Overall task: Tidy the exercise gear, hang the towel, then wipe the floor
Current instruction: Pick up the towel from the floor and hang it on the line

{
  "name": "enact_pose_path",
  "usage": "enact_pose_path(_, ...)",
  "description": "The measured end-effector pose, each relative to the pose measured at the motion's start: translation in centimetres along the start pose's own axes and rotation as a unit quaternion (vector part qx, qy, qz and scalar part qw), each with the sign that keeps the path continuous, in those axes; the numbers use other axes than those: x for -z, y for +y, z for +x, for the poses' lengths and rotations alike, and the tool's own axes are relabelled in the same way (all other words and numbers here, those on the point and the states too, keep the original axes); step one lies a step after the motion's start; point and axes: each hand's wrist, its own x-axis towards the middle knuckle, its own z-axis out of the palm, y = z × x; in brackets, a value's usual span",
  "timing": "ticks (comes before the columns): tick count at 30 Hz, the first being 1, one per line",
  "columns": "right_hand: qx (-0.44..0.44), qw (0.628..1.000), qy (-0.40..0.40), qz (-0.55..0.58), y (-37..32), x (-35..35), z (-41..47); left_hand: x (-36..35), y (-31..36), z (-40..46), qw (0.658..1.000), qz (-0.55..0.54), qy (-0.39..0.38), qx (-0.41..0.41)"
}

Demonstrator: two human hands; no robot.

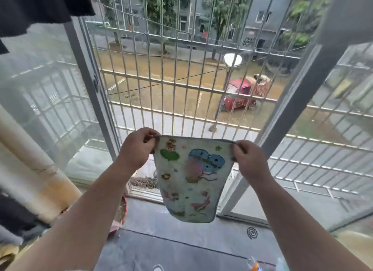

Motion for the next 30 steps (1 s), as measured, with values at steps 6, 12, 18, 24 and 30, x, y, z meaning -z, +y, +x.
enact_pose_path(6, 0.000, 0.999, 0.029, 0.013, -2.4, -4.7, 11.6, 1.2, -0.3, 13.8, 1.000, 0.018, -0.002, -0.018)
enact_pose_path(12, 0.007, 0.998, 0.050, 0.022, -3.7, -5.4, 21.9, 0.6, 1.5, 24.8, 0.998, 0.026, -0.004, -0.049)
enact_pose_path(18, 0.043, 0.996, 0.083, 0.015, -3.7, -5.9, 33.7, -1.9, 3.3, 35.6, 0.996, 0.022, 0.027, -0.082)
enact_pose_path(24, 0.072, 0.994, 0.077, 0.040, -3.8, -5.9, 44.2, -4.1, 4.9, 45.1, 0.995, 0.024, 0.042, -0.090)
enact_pose_path(30, 0.125, 0.983, 0.115, 0.064, -5.8, -5.0, 53.7, -5.9, 7.1, 54.1, 0.991, -0.071, 0.080, -0.084)
